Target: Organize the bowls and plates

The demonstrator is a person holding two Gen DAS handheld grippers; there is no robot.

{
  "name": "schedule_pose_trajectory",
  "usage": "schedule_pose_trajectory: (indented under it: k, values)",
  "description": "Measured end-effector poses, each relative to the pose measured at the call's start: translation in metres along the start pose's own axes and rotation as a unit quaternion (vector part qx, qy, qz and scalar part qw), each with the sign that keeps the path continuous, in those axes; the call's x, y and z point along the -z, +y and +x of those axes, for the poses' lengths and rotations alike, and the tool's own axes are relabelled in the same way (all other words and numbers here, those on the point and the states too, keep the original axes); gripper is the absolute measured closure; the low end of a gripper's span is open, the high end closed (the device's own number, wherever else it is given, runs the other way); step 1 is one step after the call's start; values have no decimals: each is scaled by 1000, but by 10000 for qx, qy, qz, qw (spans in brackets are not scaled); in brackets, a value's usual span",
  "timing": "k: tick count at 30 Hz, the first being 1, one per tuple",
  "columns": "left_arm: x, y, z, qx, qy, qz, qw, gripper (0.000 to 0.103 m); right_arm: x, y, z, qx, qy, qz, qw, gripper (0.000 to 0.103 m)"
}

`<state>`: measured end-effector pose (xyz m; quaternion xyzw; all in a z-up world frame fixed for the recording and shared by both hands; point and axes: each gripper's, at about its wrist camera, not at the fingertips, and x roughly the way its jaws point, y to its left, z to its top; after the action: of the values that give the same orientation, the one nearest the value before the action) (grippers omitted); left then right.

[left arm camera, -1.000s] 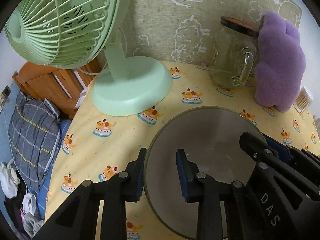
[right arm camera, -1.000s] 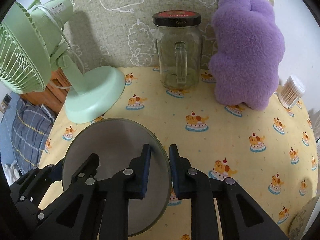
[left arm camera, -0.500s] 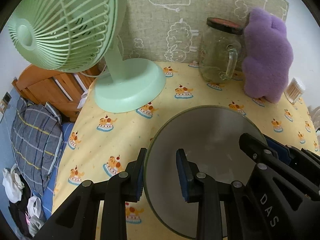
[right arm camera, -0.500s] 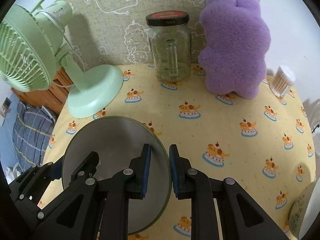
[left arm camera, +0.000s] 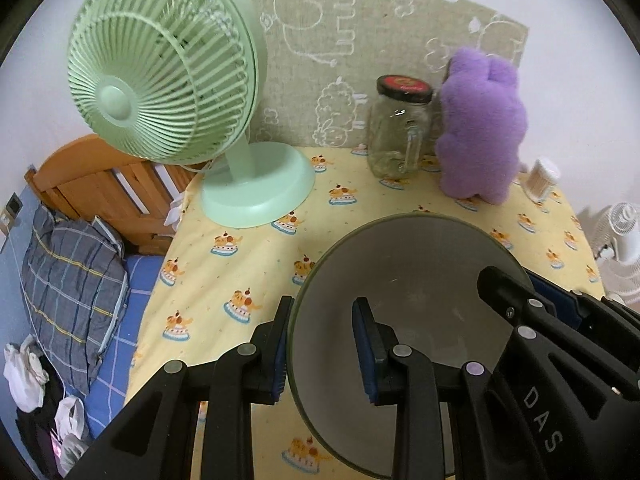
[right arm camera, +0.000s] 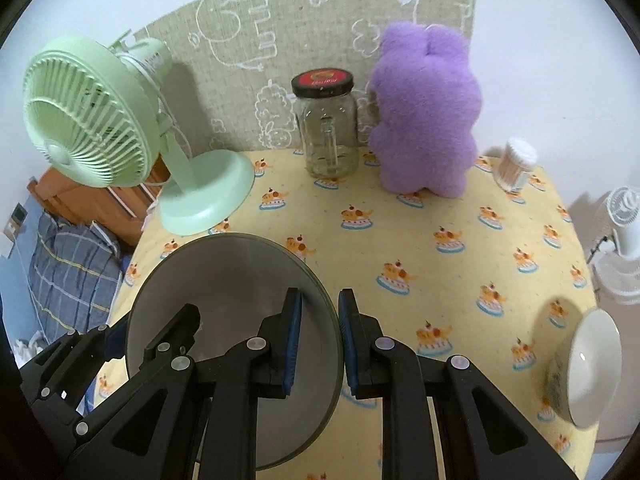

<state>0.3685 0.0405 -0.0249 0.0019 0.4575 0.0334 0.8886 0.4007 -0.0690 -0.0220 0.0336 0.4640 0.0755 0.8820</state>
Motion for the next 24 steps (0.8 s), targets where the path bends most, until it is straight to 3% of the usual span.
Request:
schedule_pose_trajectory:
  k: [24]
  values:
    - [84,16,-115,490,-290,494,9972,75,97,28,-134,589,-348,342,9971,81]
